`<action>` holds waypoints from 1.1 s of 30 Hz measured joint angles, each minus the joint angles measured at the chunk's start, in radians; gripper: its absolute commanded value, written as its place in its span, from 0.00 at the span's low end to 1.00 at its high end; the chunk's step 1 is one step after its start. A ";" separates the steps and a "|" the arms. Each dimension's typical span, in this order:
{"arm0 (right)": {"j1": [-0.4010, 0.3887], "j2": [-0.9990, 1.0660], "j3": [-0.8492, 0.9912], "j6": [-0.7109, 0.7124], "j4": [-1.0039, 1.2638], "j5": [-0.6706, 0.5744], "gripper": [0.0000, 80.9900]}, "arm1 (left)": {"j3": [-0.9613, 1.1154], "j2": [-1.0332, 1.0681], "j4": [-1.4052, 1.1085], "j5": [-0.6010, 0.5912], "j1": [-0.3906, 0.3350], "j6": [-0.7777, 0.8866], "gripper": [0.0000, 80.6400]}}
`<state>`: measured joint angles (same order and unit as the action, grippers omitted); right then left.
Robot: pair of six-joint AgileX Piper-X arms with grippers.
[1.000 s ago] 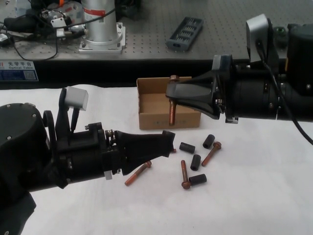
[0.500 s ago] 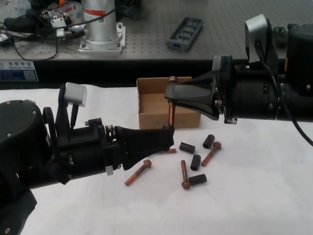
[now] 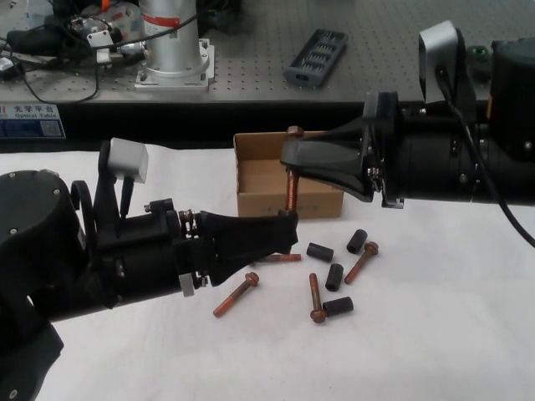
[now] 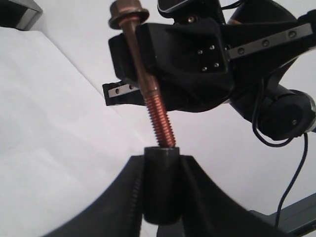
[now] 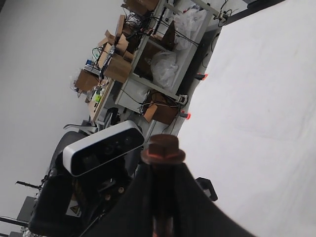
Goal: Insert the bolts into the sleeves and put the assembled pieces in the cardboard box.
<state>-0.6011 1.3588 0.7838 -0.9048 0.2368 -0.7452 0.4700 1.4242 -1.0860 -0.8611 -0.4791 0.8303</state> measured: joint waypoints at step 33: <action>-0.070 -0.035 -0.004 0.168 -0.006 0.105 0.03 | 0.007 -0.008 -0.036 0.105 -0.002 0.011 0.01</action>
<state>-0.6707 1.3233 0.7802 -0.7368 0.2303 -0.6404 0.4772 1.4161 -1.1219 -0.7560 -0.4815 0.8411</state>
